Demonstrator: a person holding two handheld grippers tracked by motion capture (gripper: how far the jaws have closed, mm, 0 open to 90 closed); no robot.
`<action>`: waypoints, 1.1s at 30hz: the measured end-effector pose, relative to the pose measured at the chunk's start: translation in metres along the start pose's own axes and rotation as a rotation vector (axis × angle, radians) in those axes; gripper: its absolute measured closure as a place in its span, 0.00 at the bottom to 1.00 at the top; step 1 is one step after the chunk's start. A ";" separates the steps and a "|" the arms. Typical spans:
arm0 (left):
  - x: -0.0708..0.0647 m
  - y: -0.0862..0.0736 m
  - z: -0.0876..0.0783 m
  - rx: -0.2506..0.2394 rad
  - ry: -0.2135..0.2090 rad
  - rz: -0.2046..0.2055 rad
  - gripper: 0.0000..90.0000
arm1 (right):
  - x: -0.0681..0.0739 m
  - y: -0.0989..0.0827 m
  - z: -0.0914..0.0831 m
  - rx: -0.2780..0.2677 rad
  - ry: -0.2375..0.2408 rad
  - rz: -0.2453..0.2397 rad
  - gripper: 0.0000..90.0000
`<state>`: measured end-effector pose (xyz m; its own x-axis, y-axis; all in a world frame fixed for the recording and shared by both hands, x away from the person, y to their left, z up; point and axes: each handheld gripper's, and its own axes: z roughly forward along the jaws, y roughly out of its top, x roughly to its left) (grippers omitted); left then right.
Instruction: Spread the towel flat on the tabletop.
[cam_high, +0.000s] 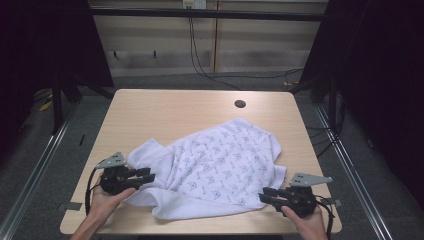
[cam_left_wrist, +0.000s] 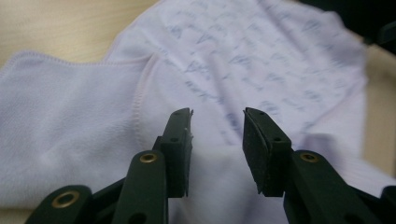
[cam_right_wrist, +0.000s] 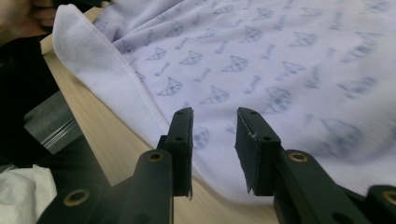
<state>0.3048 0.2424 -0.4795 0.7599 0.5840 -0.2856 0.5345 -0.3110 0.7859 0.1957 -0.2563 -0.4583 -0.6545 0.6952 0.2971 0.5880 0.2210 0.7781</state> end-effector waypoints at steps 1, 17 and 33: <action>0.005 0.000 0.014 0.066 0.012 0.019 0.70 | 0.005 0.006 0.015 0.021 0.034 -0.022 0.71; -0.003 -0.001 0.040 0.152 -0.072 0.023 0.99 | 0.009 0.012 0.090 0.182 0.020 -0.158 0.47; 0.043 0.013 0.020 0.059 0.117 -0.054 0.76 | -0.006 0.013 0.089 0.196 -0.087 -0.174 0.97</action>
<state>0.3520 0.2488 -0.4926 0.6828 0.6834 -0.2583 0.5971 -0.3181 0.7364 0.2499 -0.1970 -0.4988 -0.7155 0.6894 0.1132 0.5567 0.4647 0.6886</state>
